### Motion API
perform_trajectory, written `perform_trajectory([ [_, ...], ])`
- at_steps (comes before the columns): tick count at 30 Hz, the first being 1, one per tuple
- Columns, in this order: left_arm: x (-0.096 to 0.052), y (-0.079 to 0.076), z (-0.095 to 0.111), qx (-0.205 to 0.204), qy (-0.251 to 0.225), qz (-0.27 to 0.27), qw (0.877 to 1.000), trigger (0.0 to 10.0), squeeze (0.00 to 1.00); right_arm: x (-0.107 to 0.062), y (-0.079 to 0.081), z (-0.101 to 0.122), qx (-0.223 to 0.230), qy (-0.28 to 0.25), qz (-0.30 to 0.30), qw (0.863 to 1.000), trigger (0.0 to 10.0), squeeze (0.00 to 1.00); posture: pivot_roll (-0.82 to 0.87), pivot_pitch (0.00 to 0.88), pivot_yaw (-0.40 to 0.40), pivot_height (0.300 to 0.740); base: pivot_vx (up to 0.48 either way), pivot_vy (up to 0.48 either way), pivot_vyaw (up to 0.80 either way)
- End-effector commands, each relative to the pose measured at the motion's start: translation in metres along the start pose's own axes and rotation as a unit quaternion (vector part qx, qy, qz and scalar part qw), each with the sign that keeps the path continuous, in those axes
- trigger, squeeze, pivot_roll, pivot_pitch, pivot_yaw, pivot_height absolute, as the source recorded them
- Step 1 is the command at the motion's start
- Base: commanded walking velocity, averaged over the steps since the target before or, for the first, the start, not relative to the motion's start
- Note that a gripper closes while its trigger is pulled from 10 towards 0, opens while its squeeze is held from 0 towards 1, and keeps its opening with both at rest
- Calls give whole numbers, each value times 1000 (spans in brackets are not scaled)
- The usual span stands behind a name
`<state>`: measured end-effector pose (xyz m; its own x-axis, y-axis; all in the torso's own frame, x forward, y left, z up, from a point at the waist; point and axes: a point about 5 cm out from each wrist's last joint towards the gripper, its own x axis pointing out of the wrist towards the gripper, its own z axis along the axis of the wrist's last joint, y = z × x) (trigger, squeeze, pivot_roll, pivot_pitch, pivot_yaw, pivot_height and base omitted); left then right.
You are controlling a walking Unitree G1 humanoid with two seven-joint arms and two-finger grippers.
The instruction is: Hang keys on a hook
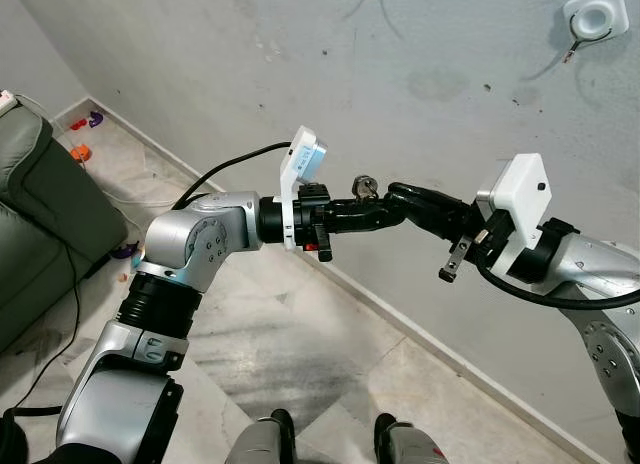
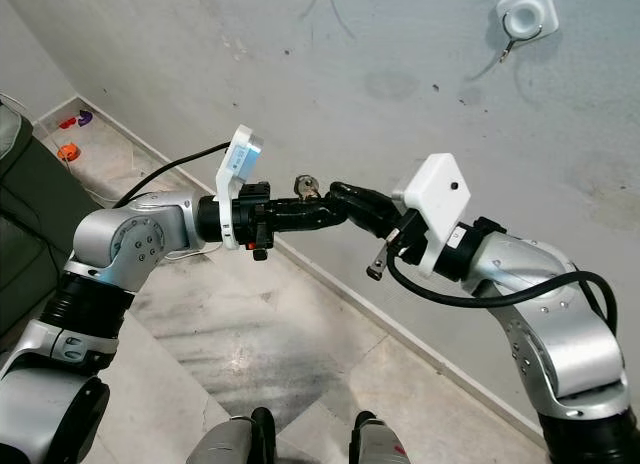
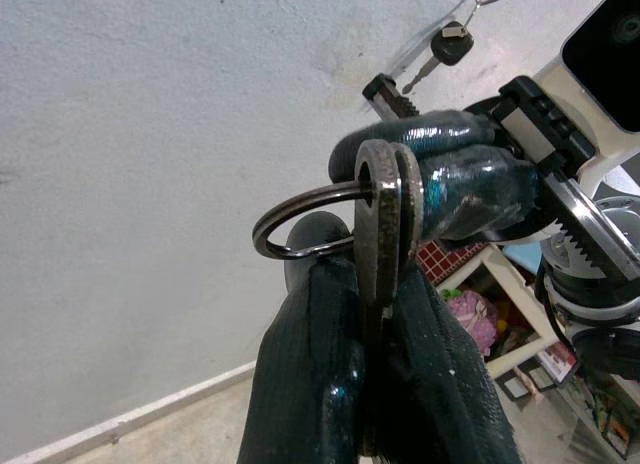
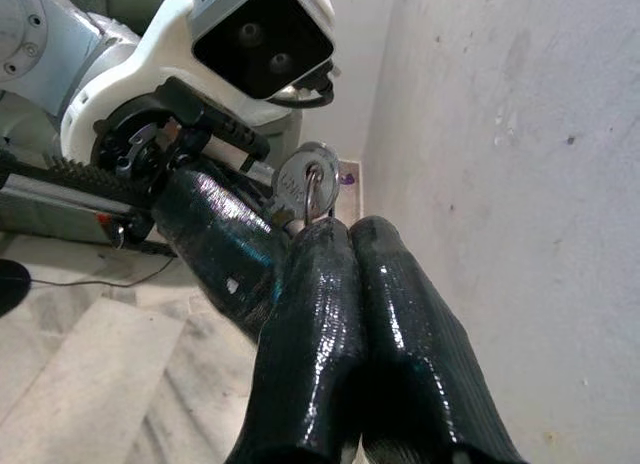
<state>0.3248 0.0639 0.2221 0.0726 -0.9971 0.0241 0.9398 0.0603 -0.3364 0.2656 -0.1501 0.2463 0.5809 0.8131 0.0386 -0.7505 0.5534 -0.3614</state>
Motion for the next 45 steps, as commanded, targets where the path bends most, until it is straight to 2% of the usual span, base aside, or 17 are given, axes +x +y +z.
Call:
perform_trajectory([
  [1, 1, -3, 1, 7, 7, -5, 1000, 10000, 0, 3, 3, 5, -11, -12, 8, 1000, 10000, 0, -133, 211, 124, 740, 0, 0, 0],
  [2, 1, -3, 0, 8, 8, -5, 1000, 10000, 0, 3, 1, 5, -8, -14, 0, 1000, 10000, 1000, -133, 211, 124, 740, 0, 0, 0],
  [16, -1, -1, 2, 11, 8, 0, 1000, 10000, 0, 4, -3, 7, -11, -18, -14, 1000, 10000, 1000, -133, 208, 124, 740, 0, 0, 0],
  [17, -2, 0, 3, 12, 7, 2, 1000, 10000, 0, 2, -1, 6, -9, -16, -9, 1000, 10000, 192, -133, 209, 124, 740, 0, 0, 0],
  [18, -2, 0, 3, 12, 7, 2, 1000, 10000, 0, 2, -1, 6, -9, -16, -9, 1000, 10000, 192, -133, 209, 124, 740, 0, 0, 0],
  [19, -3, 0, 4, 13, 6, 4, 1000, 10000, 0, 1, -1, 6, -8, -15, -6, 1000, 10000, 71, -133, 209, 122, 740, 0, 0, 0],
  [20, -3, 1, 4, 14, 6, 6, 1000, 10000, 0, 1, 0, 6, -8, -14, -4, 1000, 10000, 0, -134, 208, 121, 740, 0, 0, 0],
  [27, -7, 4, 7, 18, 2, 15, 1000, 10000, 0, -5, -1, 10, -4, -18, -10, 1000, 10000, 0, -137, 208, 123, 740, 0, 0, 0],
  [45, -1, 9, 7, 18, 1, 14, 1000, 10000, 0, 2, 16, 16, 24, -32, 36, 999, 10000, 0, -149, 203, 126, 740, 0, 0, 0],
])
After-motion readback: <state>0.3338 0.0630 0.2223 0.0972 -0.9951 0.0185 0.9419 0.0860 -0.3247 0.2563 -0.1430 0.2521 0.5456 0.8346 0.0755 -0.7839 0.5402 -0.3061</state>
